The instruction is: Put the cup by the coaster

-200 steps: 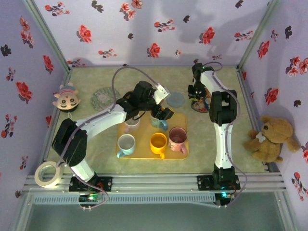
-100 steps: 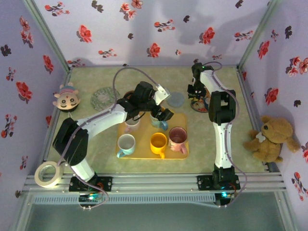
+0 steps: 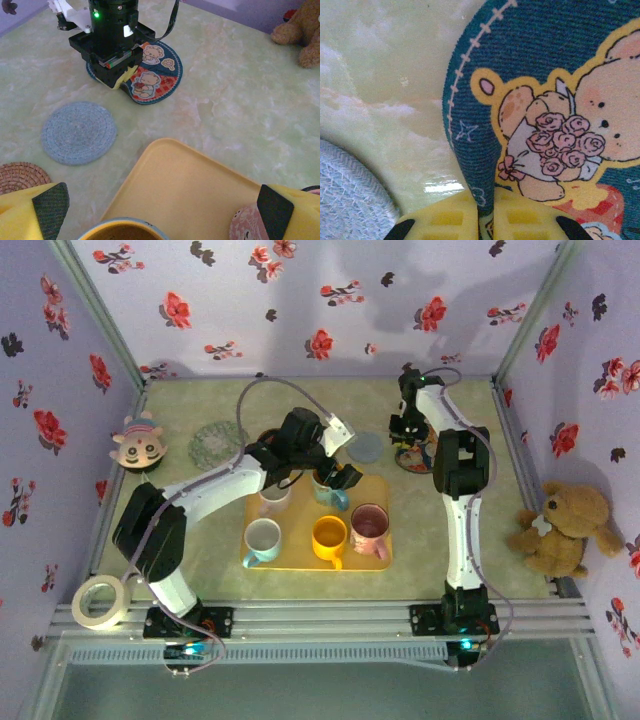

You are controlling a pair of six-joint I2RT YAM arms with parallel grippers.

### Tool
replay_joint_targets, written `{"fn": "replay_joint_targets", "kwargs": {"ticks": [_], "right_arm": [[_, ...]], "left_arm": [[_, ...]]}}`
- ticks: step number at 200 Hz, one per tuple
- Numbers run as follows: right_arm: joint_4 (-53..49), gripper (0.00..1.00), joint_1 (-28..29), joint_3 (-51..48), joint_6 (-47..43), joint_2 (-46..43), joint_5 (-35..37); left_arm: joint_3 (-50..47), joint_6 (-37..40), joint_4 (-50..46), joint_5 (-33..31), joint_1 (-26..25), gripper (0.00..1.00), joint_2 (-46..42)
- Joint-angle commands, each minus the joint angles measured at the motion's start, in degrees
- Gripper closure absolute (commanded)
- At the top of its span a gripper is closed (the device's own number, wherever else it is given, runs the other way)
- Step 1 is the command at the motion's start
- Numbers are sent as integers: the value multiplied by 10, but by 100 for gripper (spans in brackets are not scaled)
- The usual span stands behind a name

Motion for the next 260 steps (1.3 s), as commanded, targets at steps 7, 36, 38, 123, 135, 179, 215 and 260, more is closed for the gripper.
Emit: {"fn": "replay_joint_targets", "kwargs": {"ticks": [7, 36, 38, 123, 135, 179, 215, 260], "right_arm": [[24, 86, 7, 20, 12, 25, -35], [23, 86, 7, 29, 15, 32, -36], [23, 85, 7, 29, 15, 32, -36], [27, 82, 6, 37, 27, 41, -45], [27, 81, 6, 35, 28, 41, -47], [28, 69, 6, 26, 29, 40, -43], [29, 58, 6, 27, 29, 37, -42], [31, 46, 6, 30, 31, 31, -39]], "left_arm": [[12, 10, 0, 0, -4, 0, 2], [12, 7, 1, 0, -4, 0, 3], [12, 7, 1, 0, -4, 0, 3], [10, -4, 7, 1, -4, 0, -1], [4, -6, 13, 1, -5, 0, -4], [1, -3, 9, 1, -5, 0, -6], [3, -6, 10, 1, -5, 0, -6], [5, -6, 10, 0, -5, 0, -6]]}}
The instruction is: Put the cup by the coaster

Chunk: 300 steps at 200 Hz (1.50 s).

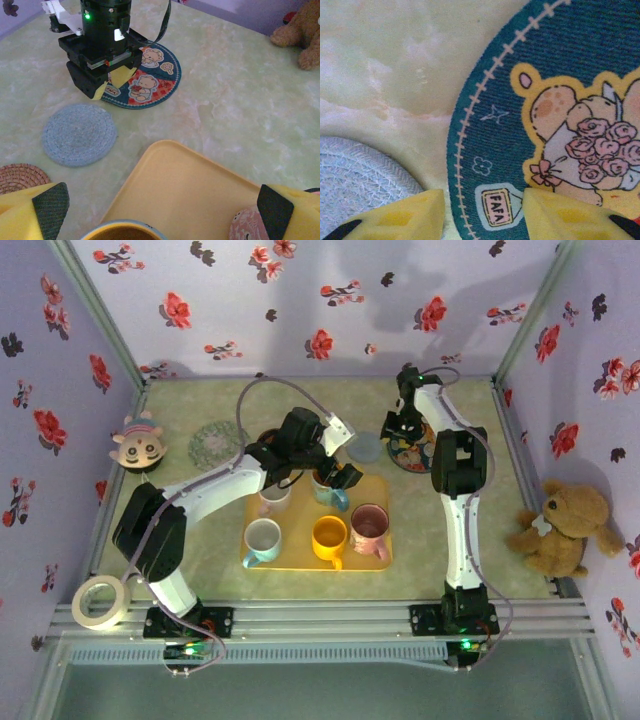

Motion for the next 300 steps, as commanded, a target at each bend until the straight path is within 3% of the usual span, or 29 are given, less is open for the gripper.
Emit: {"fn": "replay_joint_targets", "kwargs": {"ticks": [1, 87, 150, 183, 210, 266, 300], "right_arm": [[27, 45, 4, 3, 1, 15, 4], [32, 35, 3, 4, 8, 10, 5], [38, 21, 5, -6, -4, -29, -2], [47, 20, 10, -23, -7, -56, -3], [47, 28, 23, -27, -11, -66, -8], [55, 62, 47, -30, -4, -58, -15], [57, 73, 57, -26, 7, -41, -16]], "left_arm": [[5, -4, 6, 0, -5, 0, -6], [9, -4, 1, -1, -6, 0, -2], [11, 1, 3, 1, -6, 0, 0], [15, 4, -2, 1, -6, 0, 0], [13, 1, -2, 1, -6, 0, -2], [12, -2, -1, 1, -6, 0, -5], [6, -2, 0, 0, -6, 0, -10]]}}
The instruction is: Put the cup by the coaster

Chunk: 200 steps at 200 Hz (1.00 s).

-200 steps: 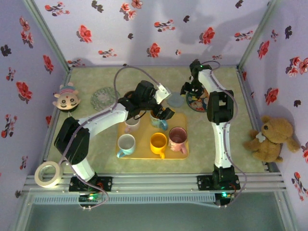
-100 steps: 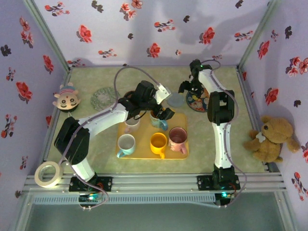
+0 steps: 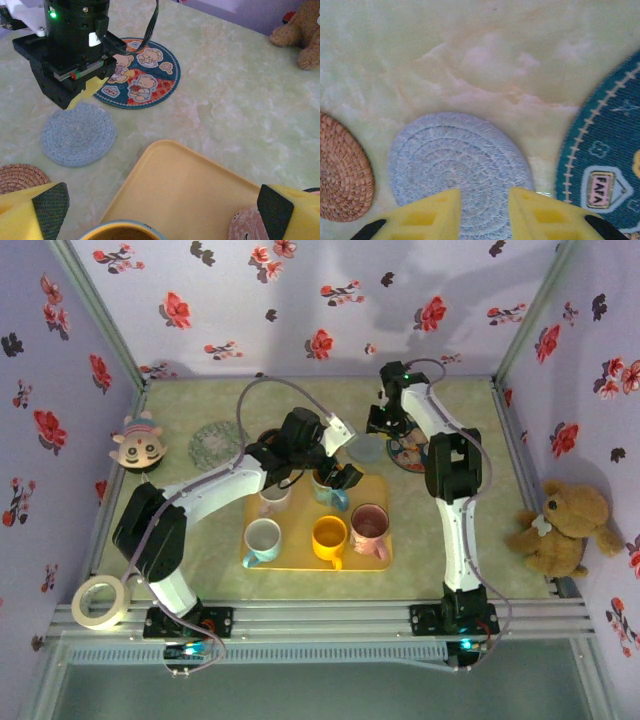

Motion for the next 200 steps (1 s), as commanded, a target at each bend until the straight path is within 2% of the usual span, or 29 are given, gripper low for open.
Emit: {"fn": "replay_joint_targets", "kwargs": {"ticks": [1, 38, 79, 183, 200], "right_arm": [[1, 73, 6, -2, 9, 4, -2], [2, 81, 14, 8, 21, 26, -1], [3, 85, 20, 11, 28, 46, -2], [-4, 85, 28, 25, 31, 60, -3], [-14, 83, 27, 34, 24, 55, 6]], "left_arm": [[6, -2, 1, 0, -5, 0, -10], [0, -6, 3, 0, -5, 0, -12], [-6, -7, 4, -3, -5, 0, -15], [-18, -5, 5, -10, -4, 0, -22], [-17, -5, 4, -11, -4, 0, -24]]}}
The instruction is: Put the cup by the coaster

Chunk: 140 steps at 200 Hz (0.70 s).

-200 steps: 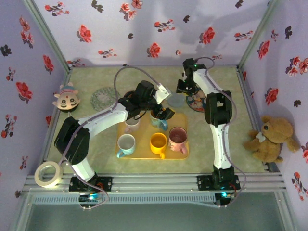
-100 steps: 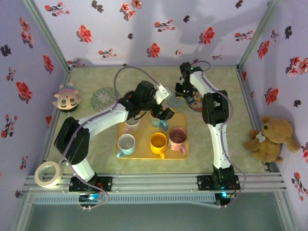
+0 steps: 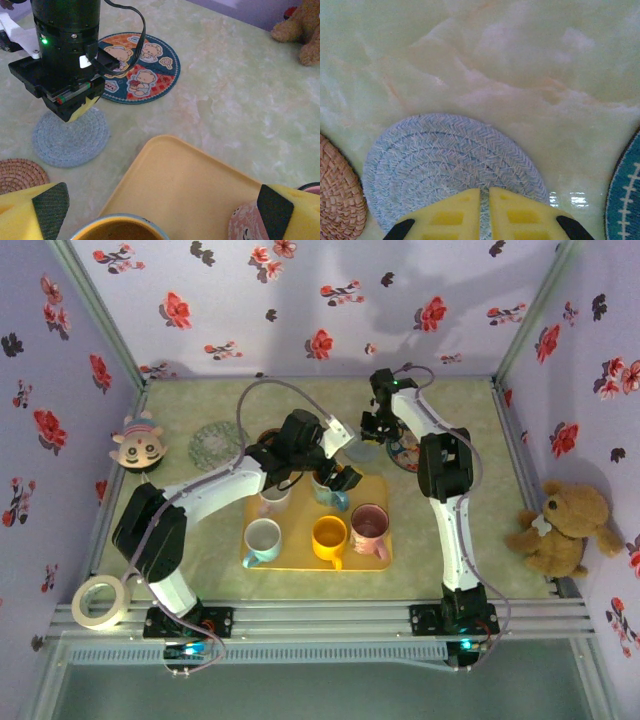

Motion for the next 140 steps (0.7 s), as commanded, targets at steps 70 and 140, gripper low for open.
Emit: {"fn": "replay_joint_targets", "kwargs": {"ticks": [70, 140], "right_arm": [[-43, 63, 4, 68, -42, -46, 31], [-40, 30, 4, 36, -77, -166, 34]], "left_arm": [[53, -7, -34, -92, -5, 0, -64], [73, -36, -86, -192, -5, 0, -141]]}}
